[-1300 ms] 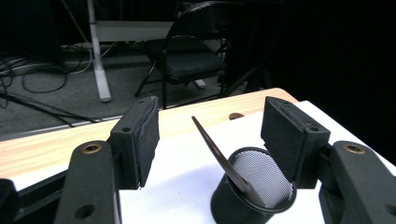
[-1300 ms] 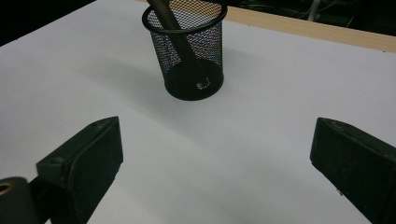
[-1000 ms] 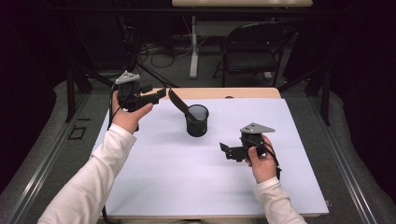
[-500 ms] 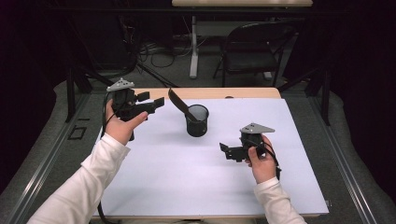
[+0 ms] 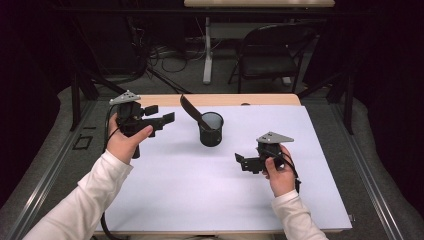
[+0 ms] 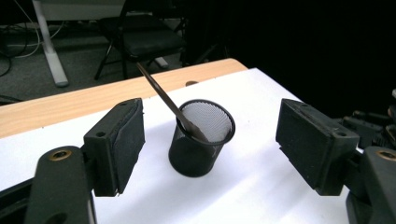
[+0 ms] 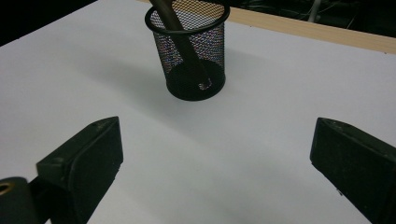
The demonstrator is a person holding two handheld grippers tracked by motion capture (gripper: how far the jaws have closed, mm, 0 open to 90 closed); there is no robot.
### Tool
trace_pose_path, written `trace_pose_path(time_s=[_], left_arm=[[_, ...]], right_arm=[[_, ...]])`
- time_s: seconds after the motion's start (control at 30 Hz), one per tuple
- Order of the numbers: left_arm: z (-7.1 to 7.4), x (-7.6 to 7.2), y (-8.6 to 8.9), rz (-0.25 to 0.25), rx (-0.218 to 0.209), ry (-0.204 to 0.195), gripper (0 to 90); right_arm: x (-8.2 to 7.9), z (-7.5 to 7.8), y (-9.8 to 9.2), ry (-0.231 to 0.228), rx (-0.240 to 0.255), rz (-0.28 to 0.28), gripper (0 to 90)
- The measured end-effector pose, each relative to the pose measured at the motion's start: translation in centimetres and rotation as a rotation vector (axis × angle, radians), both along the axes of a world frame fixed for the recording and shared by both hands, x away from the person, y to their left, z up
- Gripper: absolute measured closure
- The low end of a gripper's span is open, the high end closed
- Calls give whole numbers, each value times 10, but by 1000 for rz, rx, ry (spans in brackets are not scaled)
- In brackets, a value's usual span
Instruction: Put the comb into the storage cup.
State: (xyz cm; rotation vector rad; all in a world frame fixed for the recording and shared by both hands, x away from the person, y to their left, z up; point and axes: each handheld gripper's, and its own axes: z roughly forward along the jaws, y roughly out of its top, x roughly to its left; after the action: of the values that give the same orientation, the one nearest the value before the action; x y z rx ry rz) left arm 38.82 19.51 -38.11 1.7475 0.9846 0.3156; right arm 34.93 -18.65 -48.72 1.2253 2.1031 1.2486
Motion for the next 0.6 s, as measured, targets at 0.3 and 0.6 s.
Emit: trace_pose_path(time_s=[0.3, 0.6], left_arm=[[-2, -2, 1, 29, -4, 1, 173], [-4, -4, 0, -8, 13, -2, 113]], right_arm=[[0, 0, 0, 3, -2, 0, 24], [0, 0, 0, 0, 1, -1, 24]])
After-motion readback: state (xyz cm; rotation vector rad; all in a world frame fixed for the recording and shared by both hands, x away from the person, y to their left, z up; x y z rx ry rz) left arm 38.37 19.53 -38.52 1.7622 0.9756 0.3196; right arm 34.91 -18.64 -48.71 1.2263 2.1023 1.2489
